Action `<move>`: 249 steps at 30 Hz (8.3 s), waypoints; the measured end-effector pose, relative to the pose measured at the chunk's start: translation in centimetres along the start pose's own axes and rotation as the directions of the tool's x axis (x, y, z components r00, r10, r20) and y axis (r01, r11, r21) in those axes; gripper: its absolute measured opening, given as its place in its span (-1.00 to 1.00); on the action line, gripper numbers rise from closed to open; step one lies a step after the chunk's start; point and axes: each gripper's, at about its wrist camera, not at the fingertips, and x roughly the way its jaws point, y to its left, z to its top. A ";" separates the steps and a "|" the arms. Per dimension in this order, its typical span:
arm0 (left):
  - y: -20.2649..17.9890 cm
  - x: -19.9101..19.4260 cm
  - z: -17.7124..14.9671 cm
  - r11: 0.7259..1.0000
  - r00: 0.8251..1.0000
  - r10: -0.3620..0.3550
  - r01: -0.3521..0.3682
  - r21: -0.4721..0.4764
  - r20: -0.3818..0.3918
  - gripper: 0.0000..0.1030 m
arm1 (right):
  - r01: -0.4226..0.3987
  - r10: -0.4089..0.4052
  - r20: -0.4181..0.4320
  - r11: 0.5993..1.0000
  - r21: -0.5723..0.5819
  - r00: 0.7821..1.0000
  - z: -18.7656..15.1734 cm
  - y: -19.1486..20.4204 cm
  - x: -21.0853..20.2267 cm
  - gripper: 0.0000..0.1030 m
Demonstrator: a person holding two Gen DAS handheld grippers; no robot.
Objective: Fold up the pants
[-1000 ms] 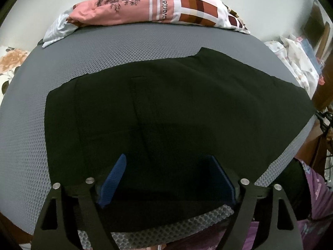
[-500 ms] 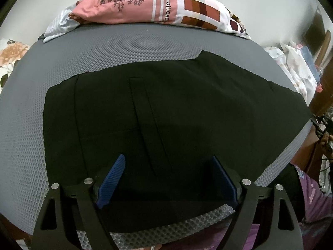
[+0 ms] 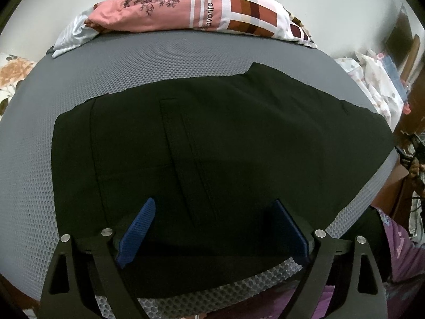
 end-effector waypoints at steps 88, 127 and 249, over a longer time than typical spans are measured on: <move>0.8 -0.7 0.6 0.964 0.964 0.262 -0.263 0.035 0.041 0.88 | 0.048 -0.163 -0.159 0.829 -0.557 0.974 -12.9 18.3 7.1 -0.81; 1.4 -0.3 0.6 0.965 0.965 0.261 -0.261 0.019 0.015 0.88 | -0.077 -0.360 -0.297 0.514 -0.854 0.884 -33.6 20.3 12.4 -0.81; -15.6 8.6 9.6 0.923 0.913 -0.384 0.383 -0.035 -0.139 -0.77 | -0.086 0.039 -0.802 0.996 -0.015 0.597 -33.4 10.5 14.3 -0.86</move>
